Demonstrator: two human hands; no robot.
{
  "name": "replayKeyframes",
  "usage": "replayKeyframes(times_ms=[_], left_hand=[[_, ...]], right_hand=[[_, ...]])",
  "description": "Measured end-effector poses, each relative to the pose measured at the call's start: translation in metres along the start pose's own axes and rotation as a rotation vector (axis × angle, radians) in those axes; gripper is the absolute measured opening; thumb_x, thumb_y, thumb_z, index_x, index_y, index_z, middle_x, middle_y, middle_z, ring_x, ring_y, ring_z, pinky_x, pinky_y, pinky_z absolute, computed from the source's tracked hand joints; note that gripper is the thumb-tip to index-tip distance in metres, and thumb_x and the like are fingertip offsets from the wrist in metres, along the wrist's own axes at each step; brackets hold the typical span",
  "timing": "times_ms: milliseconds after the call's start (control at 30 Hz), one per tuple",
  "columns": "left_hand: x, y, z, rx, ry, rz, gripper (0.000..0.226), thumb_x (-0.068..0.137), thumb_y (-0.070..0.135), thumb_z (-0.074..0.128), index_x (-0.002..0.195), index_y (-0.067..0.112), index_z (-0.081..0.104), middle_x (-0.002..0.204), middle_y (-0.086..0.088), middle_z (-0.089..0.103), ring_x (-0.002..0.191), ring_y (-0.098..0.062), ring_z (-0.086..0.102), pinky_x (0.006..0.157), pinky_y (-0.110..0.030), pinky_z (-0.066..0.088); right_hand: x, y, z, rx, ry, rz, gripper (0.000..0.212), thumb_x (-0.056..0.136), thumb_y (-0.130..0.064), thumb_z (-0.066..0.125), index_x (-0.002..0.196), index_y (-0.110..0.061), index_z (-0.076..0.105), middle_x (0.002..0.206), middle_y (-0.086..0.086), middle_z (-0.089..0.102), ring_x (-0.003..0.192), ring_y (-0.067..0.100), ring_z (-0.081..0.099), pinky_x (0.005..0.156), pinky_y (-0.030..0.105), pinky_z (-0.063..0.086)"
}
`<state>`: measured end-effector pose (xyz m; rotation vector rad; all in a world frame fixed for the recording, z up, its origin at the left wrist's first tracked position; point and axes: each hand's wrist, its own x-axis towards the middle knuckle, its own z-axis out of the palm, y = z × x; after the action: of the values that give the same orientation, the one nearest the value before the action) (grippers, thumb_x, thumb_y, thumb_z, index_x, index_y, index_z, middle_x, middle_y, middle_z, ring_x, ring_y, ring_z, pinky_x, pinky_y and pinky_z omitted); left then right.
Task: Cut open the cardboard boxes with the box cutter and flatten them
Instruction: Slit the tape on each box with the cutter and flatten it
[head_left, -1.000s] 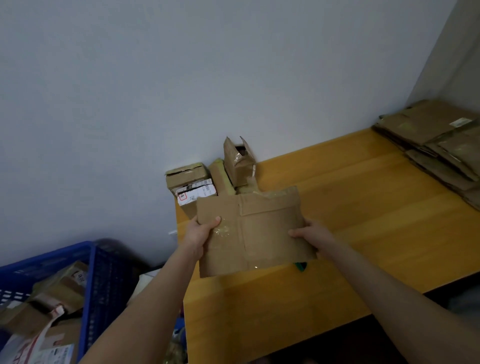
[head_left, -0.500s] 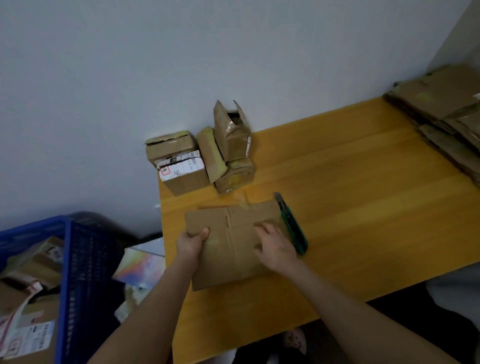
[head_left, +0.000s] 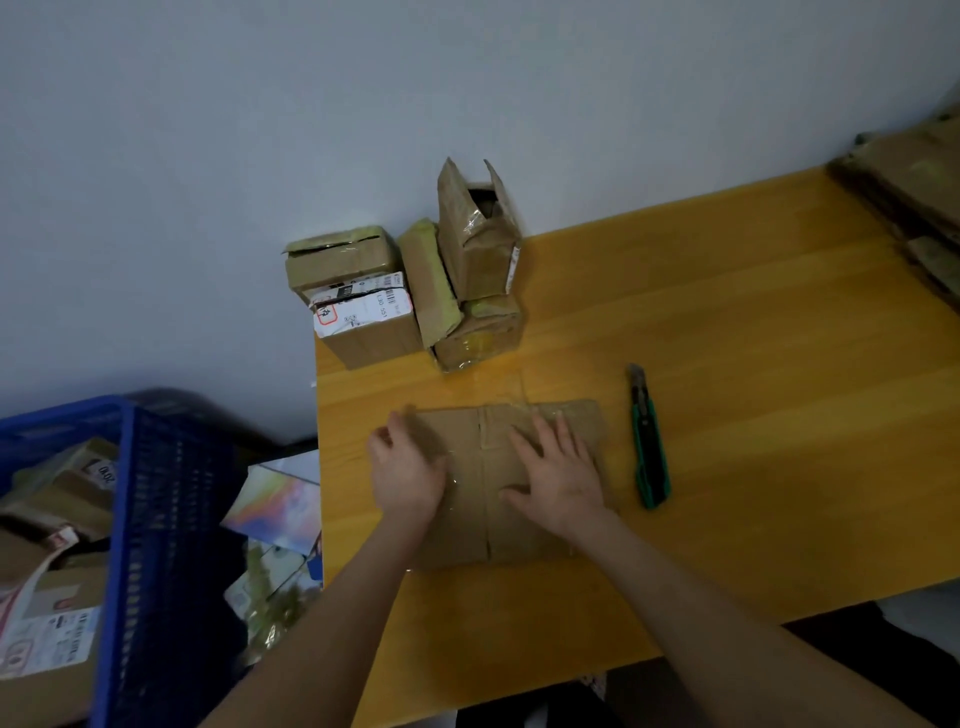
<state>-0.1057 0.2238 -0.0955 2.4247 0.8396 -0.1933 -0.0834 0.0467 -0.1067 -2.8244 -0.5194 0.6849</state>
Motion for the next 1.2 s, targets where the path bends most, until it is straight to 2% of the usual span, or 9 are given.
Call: replayKeyframes(times_ms=[100, 167, 267, 333, 400, 500, 667, 867, 1200], left_hand=[[0.002, 0.005, 0.016, 0.275, 0.015, 0.478, 0.076, 0.091, 0.022, 0.060, 0.153, 0.008, 0.018, 0.157, -0.013, 0.021, 0.144, -0.029, 0.022, 0.117, -0.044, 0.026], [0.007, 0.000, 0.032, 0.405, -0.104, 0.640, 0.072, 0.097, 0.031, 0.047, 0.155, 0.011, 0.010, 0.163, -0.007, 0.010, 0.150, -0.024, 0.006, 0.122, -0.045, 0.011], [0.012, -0.020, 0.052, 0.560, -0.159, 0.586, 0.073, 0.095, 0.058, 0.008, 0.153, 0.017, -0.009, 0.162, -0.001, -0.013, 0.150, -0.021, -0.009, 0.118, -0.045, -0.006], [0.013, -0.028, 0.059, 0.579, -0.125, 0.581, 0.079, 0.090, 0.062, 0.001, 0.153, 0.015, -0.002, 0.161, -0.002, -0.006, 0.150, -0.023, 0.000, 0.117, -0.046, -0.002], [0.014, -0.029, 0.061, 0.556, -0.111, 0.575, 0.083, 0.090, 0.064, 0.002, 0.154, 0.011, 0.006, 0.162, -0.004, 0.000, 0.150, -0.022, 0.004, 0.117, -0.044, 0.000], [0.015, -0.028, 0.060, 0.517, -0.127, 0.547, 0.090, 0.084, 0.068, -0.003, 0.152, 0.010, -0.004, 0.162, -0.005, -0.006, 0.150, -0.018, -0.002, 0.117, -0.038, -0.006], [0.018, -0.032, 0.056, 0.514, -0.062, 0.567, 0.086, 0.089, 0.071, 0.013, 0.154, 0.014, 0.018, 0.161, -0.009, 0.016, 0.147, -0.026, 0.022, 0.117, -0.050, 0.021], [0.023, -0.044, 0.056, 0.593, -0.041, 0.543, 0.074, 0.088, 0.071, 0.017, 0.153, 0.036, 0.016, 0.163, -0.009, 0.003, 0.150, -0.028, 0.010, 0.110, -0.066, 0.018], [0.015, -0.044, 0.063, 0.560, -0.008, 0.547, 0.072, 0.093, 0.063, 0.021, 0.153, 0.022, 0.025, 0.162, -0.014, 0.012, 0.148, -0.032, 0.016, 0.113, -0.062, 0.020]], right_hand=[[0.008, 0.001, 0.012, -0.041, -0.042, -0.026, 0.090, 0.087, -0.067, 0.046, 0.154, -0.030, 0.000, 0.161, 0.002, -0.013, 0.147, 0.030, -0.015, 0.118, 0.046, -0.007], [0.009, 0.001, 0.015, -0.011, 0.013, -0.022, 0.091, 0.085, -0.067, 0.050, 0.154, -0.027, 0.005, 0.162, 0.001, 0.002, 0.148, 0.028, -0.004, 0.119, 0.045, -0.001], [0.016, 0.002, 0.008, 0.109, 0.155, 0.047, 0.086, 0.089, -0.055, 0.052, 0.154, -0.020, 0.009, 0.153, 0.003, 0.028, 0.141, 0.026, 0.022, 0.116, 0.042, 0.020], [0.026, 0.003, 0.001, 0.085, 0.208, 0.083, 0.081, 0.093, -0.047, 0.051, 0.154, -0.016, 0.009, 0.152, 0.007, 0.028, 0.140, 0.027, 0.022, 0.115, 0.042, 0.023], [0.037, 0.003, 0.003, 0.004, 0.189, 0.029, 0.073, 0.096, -0.046, 0.044, 0.154, -0.014, 0.012, 0.158, 0.010, 0.015, 0.147, 0.031, 0.006, 0.119, 0.044, 0.009], [0.045, 0.000, 0.023, -0.043, 0.111, -0.093, 0.063, 0.101, -0.051, 0.024, 0.155, -0.022, 0.005, 0.162, 0.006, -0.005, 0.147, 0.030, -0.012, 0.115, 0.040, -0.013], [0.046, 0.006, 0.029, -0.141, 0.078, -0.105, 0.077, 0.080, -0.062, -0.014, 0.152, -0.036, -0.002, 0.160, 0.005, -0.017, 0.146, 0.033, -0.016, 0.111, 0.042, -0.016], [0.036, 0.009, 0.048, -0.155, 0.212, 0.016, 0.064, 0.090, -0.068, 0.011, 0.149, -0.044, 0.019, 0.161, 0.014, 0.007, 0.146, 0.042, 0.007, 0.114, 0.059, 0.003], [0.040, 0.011, 0.052, -0.175, 0.235, 0.021, 0.064, 0.091, -0.067, 0.016, 0.149, -0.041, 0.020, 0.159, 0.014, 0.018, 0.144, 0.041, 0.016, 0.111, 0.060, 0.005]])
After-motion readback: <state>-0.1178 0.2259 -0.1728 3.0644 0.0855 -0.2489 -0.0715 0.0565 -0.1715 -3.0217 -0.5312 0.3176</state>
